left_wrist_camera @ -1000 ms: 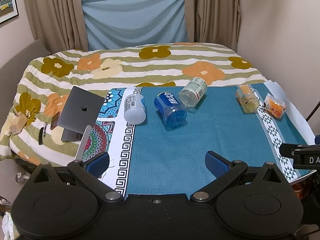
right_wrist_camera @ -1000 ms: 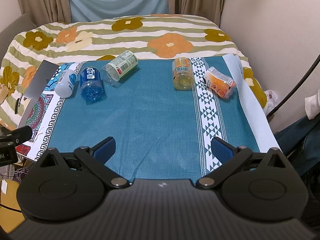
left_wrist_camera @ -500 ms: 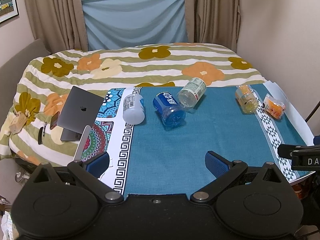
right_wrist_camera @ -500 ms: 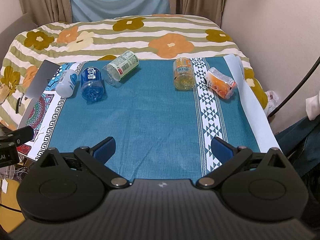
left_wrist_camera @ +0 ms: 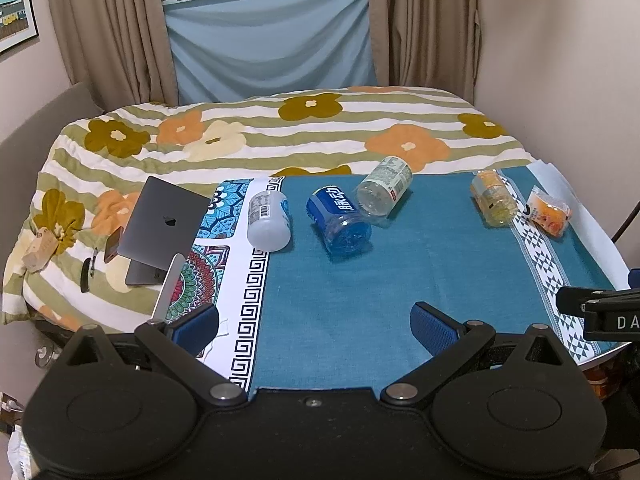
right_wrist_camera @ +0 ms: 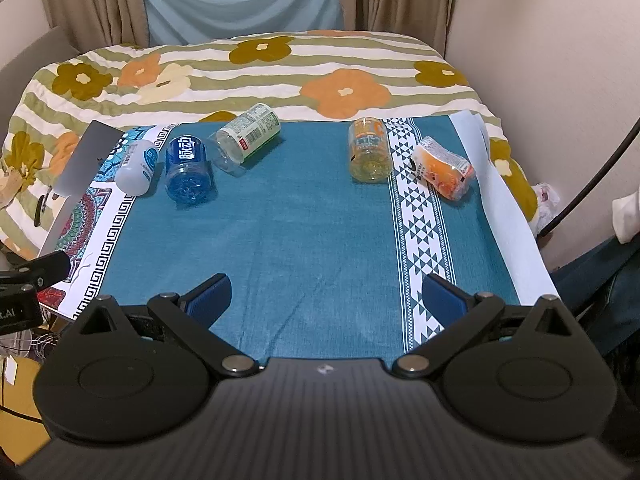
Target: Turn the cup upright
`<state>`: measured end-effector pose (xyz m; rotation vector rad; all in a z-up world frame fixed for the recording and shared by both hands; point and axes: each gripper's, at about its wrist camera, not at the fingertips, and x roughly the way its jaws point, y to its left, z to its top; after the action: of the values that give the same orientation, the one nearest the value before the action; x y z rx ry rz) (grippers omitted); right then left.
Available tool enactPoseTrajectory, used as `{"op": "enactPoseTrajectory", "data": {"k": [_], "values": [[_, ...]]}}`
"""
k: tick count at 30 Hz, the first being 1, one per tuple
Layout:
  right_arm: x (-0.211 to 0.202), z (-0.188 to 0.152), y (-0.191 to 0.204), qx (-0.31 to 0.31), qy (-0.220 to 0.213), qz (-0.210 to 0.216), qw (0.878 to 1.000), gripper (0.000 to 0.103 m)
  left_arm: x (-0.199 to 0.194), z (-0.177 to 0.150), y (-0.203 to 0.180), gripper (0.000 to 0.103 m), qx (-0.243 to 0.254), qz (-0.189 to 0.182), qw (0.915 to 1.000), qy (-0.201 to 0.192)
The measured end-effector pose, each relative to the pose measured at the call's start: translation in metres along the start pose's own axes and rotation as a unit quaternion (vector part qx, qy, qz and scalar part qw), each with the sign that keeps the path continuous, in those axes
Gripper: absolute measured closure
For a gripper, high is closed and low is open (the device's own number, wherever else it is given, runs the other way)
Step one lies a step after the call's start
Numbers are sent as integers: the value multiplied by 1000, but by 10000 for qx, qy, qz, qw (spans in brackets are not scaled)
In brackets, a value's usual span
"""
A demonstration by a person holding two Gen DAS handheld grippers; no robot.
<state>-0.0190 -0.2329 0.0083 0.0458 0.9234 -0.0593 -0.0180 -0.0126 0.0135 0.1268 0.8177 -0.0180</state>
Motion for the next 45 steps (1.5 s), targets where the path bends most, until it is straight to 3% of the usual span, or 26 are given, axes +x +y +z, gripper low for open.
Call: {"op": "enactPoseTrajectory", "data": {"k": [14, 24, 34, 39, 45], "values": [[-8, 1, -19, -57, -162, 119, 9998, 0, -9, 7, -15, 0, -56, 71, 9998, -204], [3, 13, -44, -110, -269, 257, 9992, 0, 14, 72, -29, 0, 403, -23, 9981, -472], [43, 30, -44, 68, 2, 164, 9998, 0, 98, 137, -49, 0, 1172, -459, 9917, -248], [73, 42, -44, 324, 267, 89, 9991, 0, 164, 165, -63, 0, 1508, -741, 9852, 336], [108, 60, -46, 622, 536, -12, 9966, 0, 238, 182, -81, 0, 1875, -984, 9717, 1048]]}}
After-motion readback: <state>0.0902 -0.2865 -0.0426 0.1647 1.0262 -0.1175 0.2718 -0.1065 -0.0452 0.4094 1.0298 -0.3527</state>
